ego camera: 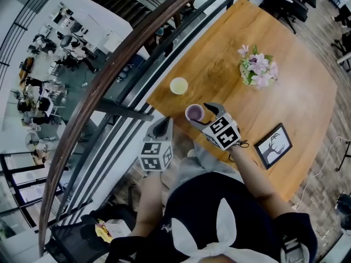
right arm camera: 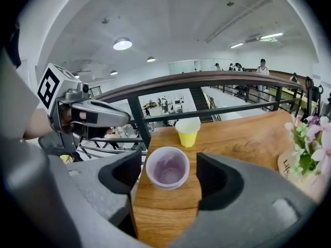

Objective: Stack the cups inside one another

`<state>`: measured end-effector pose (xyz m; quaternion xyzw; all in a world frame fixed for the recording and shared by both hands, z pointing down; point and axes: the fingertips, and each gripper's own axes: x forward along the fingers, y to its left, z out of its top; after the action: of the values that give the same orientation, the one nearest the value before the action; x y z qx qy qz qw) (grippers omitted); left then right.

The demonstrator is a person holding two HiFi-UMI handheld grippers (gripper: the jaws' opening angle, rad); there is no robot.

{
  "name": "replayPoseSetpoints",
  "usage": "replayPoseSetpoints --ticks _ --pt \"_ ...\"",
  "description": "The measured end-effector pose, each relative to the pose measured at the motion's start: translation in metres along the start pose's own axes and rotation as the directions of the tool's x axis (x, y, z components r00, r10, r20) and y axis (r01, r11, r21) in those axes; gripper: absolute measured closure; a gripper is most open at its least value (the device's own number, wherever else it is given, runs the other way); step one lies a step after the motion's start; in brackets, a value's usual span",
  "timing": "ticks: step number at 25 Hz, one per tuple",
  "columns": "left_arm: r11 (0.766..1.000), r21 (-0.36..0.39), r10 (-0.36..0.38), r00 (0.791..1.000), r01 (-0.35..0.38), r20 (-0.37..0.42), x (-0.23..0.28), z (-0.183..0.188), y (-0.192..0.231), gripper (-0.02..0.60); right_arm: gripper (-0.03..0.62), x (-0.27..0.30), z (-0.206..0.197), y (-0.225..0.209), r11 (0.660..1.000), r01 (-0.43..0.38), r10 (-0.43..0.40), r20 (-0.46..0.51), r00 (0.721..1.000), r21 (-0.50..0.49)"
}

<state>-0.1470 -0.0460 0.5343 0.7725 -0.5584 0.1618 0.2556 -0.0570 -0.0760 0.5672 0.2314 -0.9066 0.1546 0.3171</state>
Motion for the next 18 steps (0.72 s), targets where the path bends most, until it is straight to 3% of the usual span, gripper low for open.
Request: replayPoseSetpoints --ticks 2,5,8,18 --pt "1.000 0.001 -0.001 1.000 0.001 -0.001 0.001 0.001 0.001 0.560 0.272 -0.005 0.006 -0.002 1.000 0.010 -0.010 0.031 0.999 0.008" --pt "1.000 0.001 -0.001 1.000 0.001 0.003 0.002 0.004 0.003 0.560 0.363 -0.014 0.013 -0.006 1.000 0.024 -0.025 0.074 0.997 0.018" --pt "1.000 0.005 -0.003 1.000 0.003 0.015 0.003 0.010 0.005 0.561 0.582 -0.024 0.017 -0.008 0.999 0.033 -0.034 0.112 0.993 0.013" --pt "1.000 0.015 -0.026 0.999 0.026 0.030 0.009 0.022 0.002 0.560 0.595 -0.039 0.019 -0.004 0.999 0.020 -0.023 0.129 0.991 0.026"
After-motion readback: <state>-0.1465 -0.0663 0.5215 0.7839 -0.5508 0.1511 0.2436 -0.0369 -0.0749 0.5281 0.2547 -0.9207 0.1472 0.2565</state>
